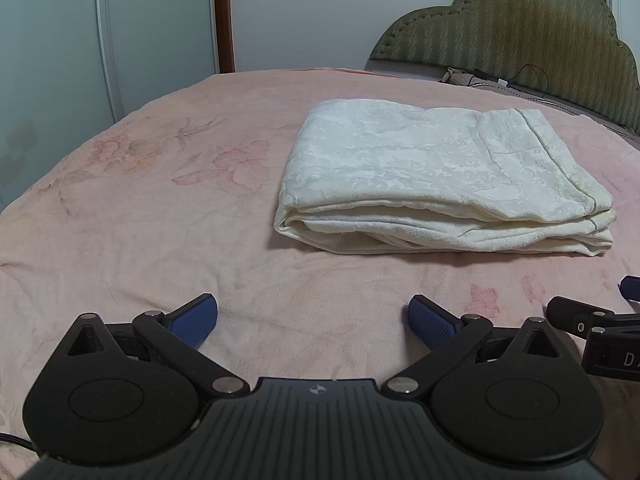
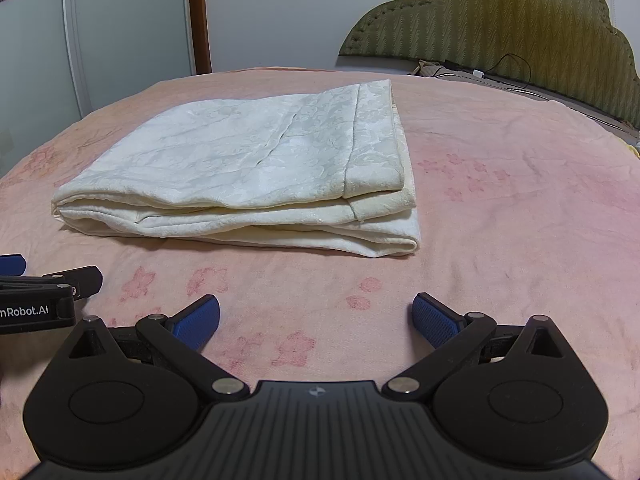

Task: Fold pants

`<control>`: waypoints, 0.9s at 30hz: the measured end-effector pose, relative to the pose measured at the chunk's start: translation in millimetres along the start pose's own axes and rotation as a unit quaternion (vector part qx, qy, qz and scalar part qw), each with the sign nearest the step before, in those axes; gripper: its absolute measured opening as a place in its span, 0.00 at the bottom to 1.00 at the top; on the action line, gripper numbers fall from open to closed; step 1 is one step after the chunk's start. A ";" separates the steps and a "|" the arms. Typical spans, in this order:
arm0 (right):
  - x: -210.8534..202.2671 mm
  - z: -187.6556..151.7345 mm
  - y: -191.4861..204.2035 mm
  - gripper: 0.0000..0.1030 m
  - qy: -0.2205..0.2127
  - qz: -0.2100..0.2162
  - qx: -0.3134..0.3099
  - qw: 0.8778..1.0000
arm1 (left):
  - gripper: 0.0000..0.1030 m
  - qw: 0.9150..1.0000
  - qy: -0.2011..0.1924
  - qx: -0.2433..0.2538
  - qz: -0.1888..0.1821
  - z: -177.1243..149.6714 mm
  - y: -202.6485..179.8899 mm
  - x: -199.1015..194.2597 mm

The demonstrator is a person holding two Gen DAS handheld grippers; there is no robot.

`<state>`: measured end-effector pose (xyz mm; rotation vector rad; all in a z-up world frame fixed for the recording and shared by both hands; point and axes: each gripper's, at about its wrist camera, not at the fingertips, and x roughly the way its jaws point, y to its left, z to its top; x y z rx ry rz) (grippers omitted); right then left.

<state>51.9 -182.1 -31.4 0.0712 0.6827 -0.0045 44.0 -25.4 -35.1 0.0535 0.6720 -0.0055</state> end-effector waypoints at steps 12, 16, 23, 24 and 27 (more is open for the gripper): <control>-2.9 -1.1 -1.8 1.00 -0.002 0.012 -0.010 1.000 | 1.00 1.000 -0.001 -0.002 0.000 -0.2 0.0 -0.3; -3.6 -1.0 -2.8 1.00 -0.002 0.012 -0.010 1.000 | 1.00 1.000 -0.001 -0.002 -0.001 -0.2 0.2 -0.2; -3.7 -0.9 -2.9 1.00 -0.002 0.012 -0.010 1.000 | 1.00 1.000 -0.001 -0.002 -0.001 -0.1 0.1 -0.2; -3.7 -0.8 -2.8 1.00 -0.002 0.012 -0.010 1.000 | 1.00 1.000 -0.001 -0.002 -0.001 -0.1 0.1 -0.2; -3.7 -0.8 -2.8 1.00 -0.002 0.012 -0.010 1.000 | 1.00 1.000 -0.001 -0.002 -0.001 0.0 0.1 -0.2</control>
